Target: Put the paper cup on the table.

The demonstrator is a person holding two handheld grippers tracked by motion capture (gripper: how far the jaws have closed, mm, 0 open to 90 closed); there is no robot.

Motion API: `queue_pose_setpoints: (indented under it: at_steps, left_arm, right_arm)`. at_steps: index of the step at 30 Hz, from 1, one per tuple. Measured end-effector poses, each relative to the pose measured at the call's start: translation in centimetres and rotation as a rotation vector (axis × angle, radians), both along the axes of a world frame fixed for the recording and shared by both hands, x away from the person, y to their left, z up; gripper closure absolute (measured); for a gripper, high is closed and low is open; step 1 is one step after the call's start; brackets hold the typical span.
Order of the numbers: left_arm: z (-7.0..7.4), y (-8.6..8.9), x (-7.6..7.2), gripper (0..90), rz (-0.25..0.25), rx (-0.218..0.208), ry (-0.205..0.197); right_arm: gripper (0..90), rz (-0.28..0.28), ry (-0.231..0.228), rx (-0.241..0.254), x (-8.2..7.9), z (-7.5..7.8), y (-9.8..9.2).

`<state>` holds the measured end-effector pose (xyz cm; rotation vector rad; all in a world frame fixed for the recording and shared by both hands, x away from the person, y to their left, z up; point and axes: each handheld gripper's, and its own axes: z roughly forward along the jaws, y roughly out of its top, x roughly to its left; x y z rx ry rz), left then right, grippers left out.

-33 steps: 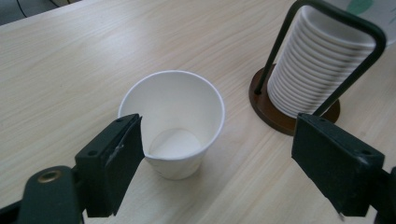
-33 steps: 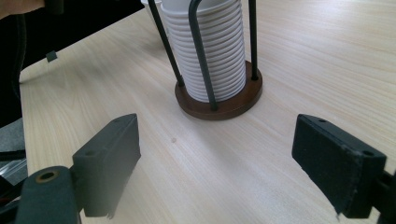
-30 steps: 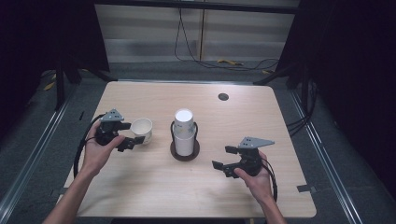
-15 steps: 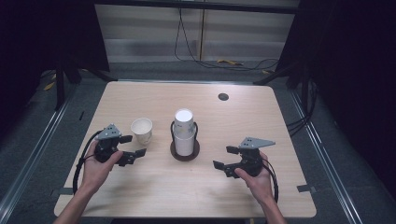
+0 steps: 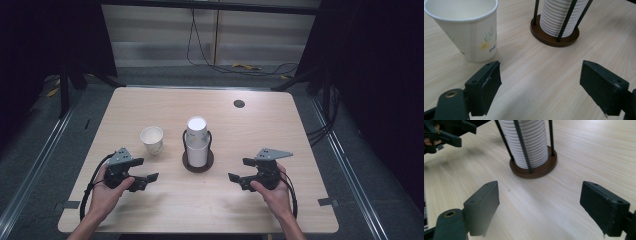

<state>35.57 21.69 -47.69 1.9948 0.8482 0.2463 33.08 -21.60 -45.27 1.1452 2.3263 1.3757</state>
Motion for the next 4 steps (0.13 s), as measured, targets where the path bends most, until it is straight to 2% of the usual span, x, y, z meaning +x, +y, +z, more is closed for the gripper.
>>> queue_pose_setpoints:
  at_steps: [1,3,4]
  left_arm:
    - [-0.12,-0.04,-0.03,17.1,-0.004,0.013,-0.003]
    - [-0.39,-0.2,-0.03,17.1,-0.007,0.008,-0.002]
    - [-0.45,-0.26,0.02,17.1,-0.009,0.021,0.001]
  right_arm:
    - [15.5,-0.013,0.0,-0.003,0.05,-0.13,-0.03]
    - [16.0,-0.031,0.002,-0.016,0.23,-0.59,-0.08]
    - [16.8,-0.051,0.013,-0.035,0.39,-0.91,-0.13]
